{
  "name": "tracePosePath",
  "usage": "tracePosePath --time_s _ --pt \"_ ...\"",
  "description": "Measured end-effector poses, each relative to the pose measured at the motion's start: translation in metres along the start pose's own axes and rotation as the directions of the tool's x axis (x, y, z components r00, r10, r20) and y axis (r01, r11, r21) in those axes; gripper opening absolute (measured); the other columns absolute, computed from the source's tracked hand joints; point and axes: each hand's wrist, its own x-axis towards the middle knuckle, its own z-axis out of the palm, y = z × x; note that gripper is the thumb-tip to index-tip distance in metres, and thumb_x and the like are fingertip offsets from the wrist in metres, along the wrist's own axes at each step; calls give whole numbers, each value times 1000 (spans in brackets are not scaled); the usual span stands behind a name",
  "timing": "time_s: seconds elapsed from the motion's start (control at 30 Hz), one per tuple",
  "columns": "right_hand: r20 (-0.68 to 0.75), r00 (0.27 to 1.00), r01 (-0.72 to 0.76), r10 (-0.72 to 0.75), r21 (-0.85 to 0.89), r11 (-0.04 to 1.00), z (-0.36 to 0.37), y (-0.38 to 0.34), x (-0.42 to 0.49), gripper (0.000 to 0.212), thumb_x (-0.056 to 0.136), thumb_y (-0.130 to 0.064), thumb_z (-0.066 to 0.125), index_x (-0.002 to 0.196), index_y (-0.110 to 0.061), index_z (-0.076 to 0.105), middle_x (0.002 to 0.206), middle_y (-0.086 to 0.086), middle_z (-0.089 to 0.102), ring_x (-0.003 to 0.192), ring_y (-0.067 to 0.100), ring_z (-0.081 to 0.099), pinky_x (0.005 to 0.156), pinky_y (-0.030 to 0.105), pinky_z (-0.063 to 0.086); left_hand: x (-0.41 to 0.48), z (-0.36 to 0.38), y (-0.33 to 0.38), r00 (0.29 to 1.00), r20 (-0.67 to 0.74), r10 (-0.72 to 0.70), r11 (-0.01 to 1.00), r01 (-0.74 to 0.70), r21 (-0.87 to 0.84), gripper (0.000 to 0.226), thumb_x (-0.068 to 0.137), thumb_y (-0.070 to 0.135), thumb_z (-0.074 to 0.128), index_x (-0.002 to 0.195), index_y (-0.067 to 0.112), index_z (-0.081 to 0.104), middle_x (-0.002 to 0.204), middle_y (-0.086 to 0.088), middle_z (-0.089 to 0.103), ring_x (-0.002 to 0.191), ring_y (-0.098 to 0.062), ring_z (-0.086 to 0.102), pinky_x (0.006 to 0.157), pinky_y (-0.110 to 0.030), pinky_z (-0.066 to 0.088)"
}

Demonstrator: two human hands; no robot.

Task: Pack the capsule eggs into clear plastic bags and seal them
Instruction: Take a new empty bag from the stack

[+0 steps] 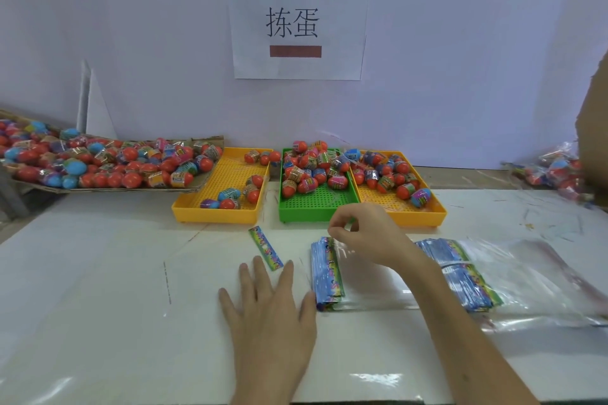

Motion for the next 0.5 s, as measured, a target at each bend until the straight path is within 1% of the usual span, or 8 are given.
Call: tracePosePath --time_s 0.07,0.23,0.3,0.37,0.4,0.43,0.47,0.5 --pt "3 1000 10 -10 19 1000 1 -2 0 16 94 -20 66 82 -30 70 81 -14 67 65 -13 54 59 14 36 1 -1 2 999 20 -36 997 35 72 66 102 62 21 161 36 5 170 -4 -9 156 -23 -13 122 -54 -3" --pt "-6 1000 10 -10 36 999 1 -4 -1 13 95 -20 66 86 -26 73 82 -13 67 65 -10 55 60 15 38 -3 -2 -1 997 -74 -6 996 13 86 70 102 60 23 161 26 8 170 4 3 155 -17 1 122 -48 6" --pt "-12 1000 8 -8 37 999 1 -6 -1 12 95 -20 66 87 -26 73 83 -13 67 65 -9 55 59 13 38 -4 -3 -1 993 -113 16 999 -12 40 69 103 57 27 161 24 9 169 9 8 154 -12 8 122 -43 9" --pt "-34 999 17 -15 56 998 1 -10 -1 14 95 -20 66 86 -29 71 82 -14 67 67 -8 56 57 10 40 -3 -7 -4 988 -146 44 984 -68 -165 61 104 48 39 159 31 18 165 15 19 149 -5 23 122 -33 17" --pt "-45 999 32 -28 80 996 1 -12 -2 15 95 -19 66 85 -30 70 82 -14 67 69 -7 57 58 9 41 -4 -9 -5 982 -175 69 914 -132 -384 54 104 39 48 154 37 28 160 20 29 142 0 36 118 -28 27" --pt "-55 997 53 -47 107 993 1 -14 -3 15 94 -18 68 87 -31 70 84 -14 68 71 -5 58 59 9 42 -6 -12 -7 973 -216 88 765 -205 -611 48 102 28 56 145 41 39 152 22 41 130 3 50 110 -25 40" --pt "-60 996 75 -68 136 988 1 -17 -4 14 92 -16 69 91 -30 71 87 -14 69 73 -3 59 61 10 43 -9 -15 -11 964 -249 89 570 -254 -781 46 99 22 61 139 41 49 144 20 54 119 1 61 99 -23 49" --pt "-52 995 95 -87 168 981 1 -20 -6 16 91 -16 71 99 -30 71 94 -14 69 78 -2 61 64 11 44 -12 -19 -15 958 -278 69 383 -283 -879 45 95 20 63 136 37 56 135 16 64 111 -6 69 93 -25 54"
